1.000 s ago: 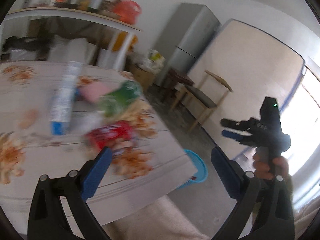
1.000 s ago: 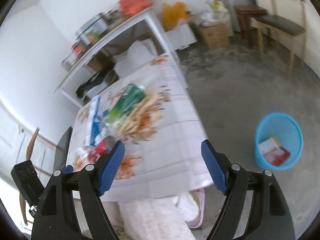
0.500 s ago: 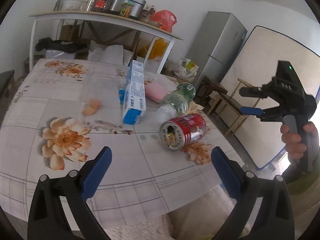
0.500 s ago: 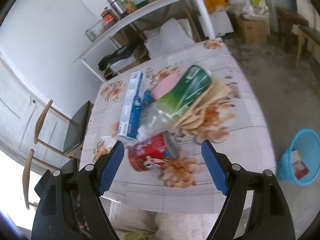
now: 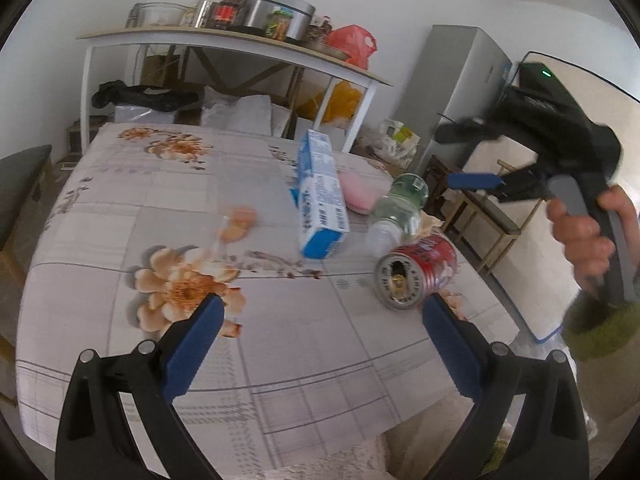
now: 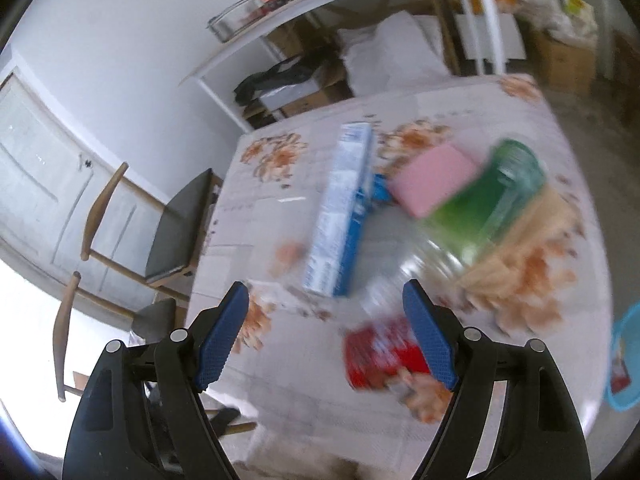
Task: Collect trash
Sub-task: 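Move both tools back over the table toward the remaining trash, then grasp the white-blue toothpaste box with the right tool and lift it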
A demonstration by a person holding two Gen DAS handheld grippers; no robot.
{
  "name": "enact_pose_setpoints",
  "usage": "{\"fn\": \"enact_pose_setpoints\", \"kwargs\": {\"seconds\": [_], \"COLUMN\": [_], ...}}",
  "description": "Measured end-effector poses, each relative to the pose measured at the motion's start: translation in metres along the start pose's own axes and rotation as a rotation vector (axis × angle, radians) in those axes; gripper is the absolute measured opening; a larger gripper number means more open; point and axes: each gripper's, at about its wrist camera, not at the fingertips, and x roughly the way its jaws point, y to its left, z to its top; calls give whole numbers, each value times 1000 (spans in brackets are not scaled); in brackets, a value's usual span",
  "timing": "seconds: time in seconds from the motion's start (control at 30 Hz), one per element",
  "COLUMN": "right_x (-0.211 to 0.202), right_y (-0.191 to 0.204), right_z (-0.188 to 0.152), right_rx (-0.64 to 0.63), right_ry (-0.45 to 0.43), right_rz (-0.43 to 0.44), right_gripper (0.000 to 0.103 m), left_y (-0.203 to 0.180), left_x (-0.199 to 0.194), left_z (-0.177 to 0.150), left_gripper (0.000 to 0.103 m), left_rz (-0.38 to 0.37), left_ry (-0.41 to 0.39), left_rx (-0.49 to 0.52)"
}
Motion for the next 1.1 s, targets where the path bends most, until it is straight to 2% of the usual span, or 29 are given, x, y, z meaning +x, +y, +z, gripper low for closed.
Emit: {"fn": "enact_pose_setpoints", "kwargs": {"seconds": [0.2, 0.43, 0.63, 0.9, 1.07, 1.1], "right_x": [66, 128, 146, 154, 155, 154], "right_y": [8, -5, -7, -1, 3, 2], "right_z": [34, 51, 54, 52, 51, 52], "right_rx": [-6, 1, -16, -53, -56, -50], "right_ry": [79, 187, 221, 240, 232, 228], "right_rz": [-74, -233, -295, -304, -308, -308], "right_gripper": [73, 69, 65, 42, 38, 34], "left_y": [10, 21, 30, 34, 34, 34], "left_x": [0, 2, 5, 5, 4, 4], "left_z": [7, 9, 10, 9, 9, 9], "left_gripper": [97, 97, 97, 97, 97, 97], "left_rz": [39, 65, 71, 68, 71, 73], "left_ry": [3, -1, 5, 12, 4, 3], "left_rx": [-25, -66, -78, -94, -91, -92]}}
